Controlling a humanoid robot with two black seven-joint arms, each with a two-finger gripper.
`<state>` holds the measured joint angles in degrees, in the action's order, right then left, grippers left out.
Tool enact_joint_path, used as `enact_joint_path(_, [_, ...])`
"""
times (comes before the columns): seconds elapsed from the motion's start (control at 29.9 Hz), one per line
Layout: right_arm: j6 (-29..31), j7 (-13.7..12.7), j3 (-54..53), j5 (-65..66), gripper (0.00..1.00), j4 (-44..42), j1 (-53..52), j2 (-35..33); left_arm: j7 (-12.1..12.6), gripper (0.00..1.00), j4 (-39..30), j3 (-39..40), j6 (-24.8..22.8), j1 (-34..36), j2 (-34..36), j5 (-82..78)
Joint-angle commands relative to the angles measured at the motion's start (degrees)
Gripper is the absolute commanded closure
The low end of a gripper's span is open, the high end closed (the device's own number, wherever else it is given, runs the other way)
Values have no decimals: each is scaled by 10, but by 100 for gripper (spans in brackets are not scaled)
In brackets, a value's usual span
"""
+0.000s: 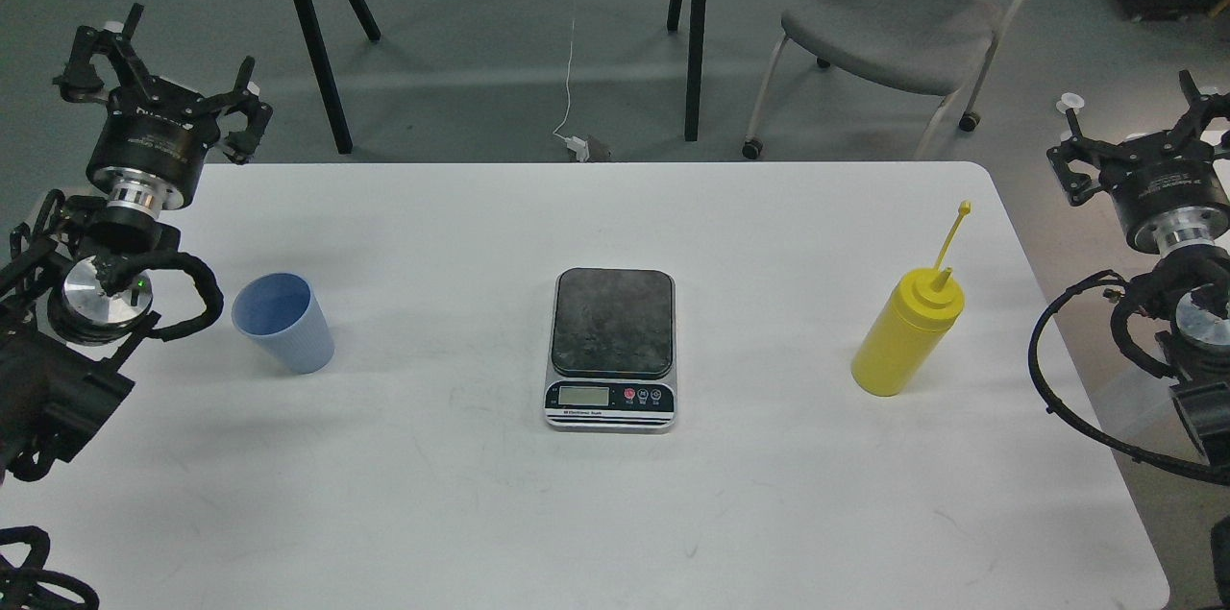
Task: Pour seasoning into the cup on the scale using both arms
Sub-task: 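Raise the left gripper and move it toward the blue cup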
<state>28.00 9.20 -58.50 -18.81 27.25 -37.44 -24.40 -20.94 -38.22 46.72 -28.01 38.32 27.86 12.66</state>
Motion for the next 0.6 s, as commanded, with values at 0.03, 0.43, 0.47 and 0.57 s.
enact_joint_path(0.03, [0,3,-3,0,1,17,7,-1,-2,0,0,-2,0,0,0,0])
enact_joint_path(0.43, [0,6,-6,0,1,90,48,-35,17,1,-114,-31,0,1,98,-114])
enact_joint_path(0.47, [0,6,-6,0,1,95,54,-35,15,1,-137,-31,0,1,117,-148])
enact_joint_path(0.57, [0,6,-6,0,1,104,67,-35,14,1,-183,-31,0,1,163,-267])
